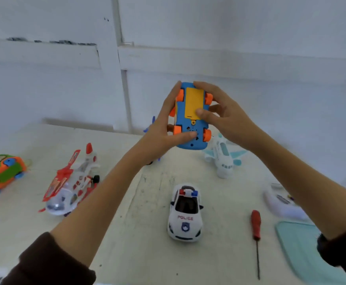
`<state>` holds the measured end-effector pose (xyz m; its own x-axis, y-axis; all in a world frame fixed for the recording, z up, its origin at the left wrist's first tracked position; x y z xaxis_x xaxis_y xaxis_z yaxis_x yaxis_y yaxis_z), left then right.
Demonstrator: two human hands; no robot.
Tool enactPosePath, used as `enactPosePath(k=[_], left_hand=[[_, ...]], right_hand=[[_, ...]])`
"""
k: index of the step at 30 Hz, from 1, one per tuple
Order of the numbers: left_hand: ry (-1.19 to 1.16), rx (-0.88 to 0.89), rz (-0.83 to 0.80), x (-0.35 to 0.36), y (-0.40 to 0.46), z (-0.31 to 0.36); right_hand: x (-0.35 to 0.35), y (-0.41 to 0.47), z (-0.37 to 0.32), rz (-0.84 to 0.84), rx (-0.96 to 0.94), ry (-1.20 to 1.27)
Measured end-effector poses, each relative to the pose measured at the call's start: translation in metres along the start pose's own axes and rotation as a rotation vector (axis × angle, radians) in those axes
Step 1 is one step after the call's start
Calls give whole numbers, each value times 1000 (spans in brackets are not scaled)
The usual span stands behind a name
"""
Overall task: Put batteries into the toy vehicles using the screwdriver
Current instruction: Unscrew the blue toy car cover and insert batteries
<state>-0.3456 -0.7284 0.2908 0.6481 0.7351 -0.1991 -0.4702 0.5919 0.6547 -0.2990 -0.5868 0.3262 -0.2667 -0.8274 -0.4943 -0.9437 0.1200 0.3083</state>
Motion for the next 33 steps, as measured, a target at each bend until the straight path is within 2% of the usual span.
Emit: enactPosePath(k=[8,12,18,22,24,27,29,33], left_hand=[[-35,-119,5,116,-41,-20],[-80,-188,32,145,-64,-27],[-20,-237,41,168,-92,-35],[21,-267,80,165,-106,-38],[41,-269,92,163,-113,-39],[97,-283,80,165,-119,-41],[140,-298,70,168,-121,-42],[182,-291,29,174,-124,-46]], right_hand=[[-50,-84,79,-80,141,53],[-55,-107,103,-133,191,99],[-55,-137,124,-196,220,111],[-73,-155,144,-68,262,132],[-73,-164,153,-126,240,3],[-57,-175,162,-353,129,-409],[-44,-178,169,-440,69,-611],[-28,-182,184,-504,95,-712]])
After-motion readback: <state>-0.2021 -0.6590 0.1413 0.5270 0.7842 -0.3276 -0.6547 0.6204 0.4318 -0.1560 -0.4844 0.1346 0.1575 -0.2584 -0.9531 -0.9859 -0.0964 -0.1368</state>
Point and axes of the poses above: each hand's wrist, its own y-axis towards the middle knuckle, its own x-axis out of the palm, z = x × y, the point moved 4 cm from there along y, towards the middle knuckle, and after that the axes turned 14 degrees about x, right-handed, at the moved point
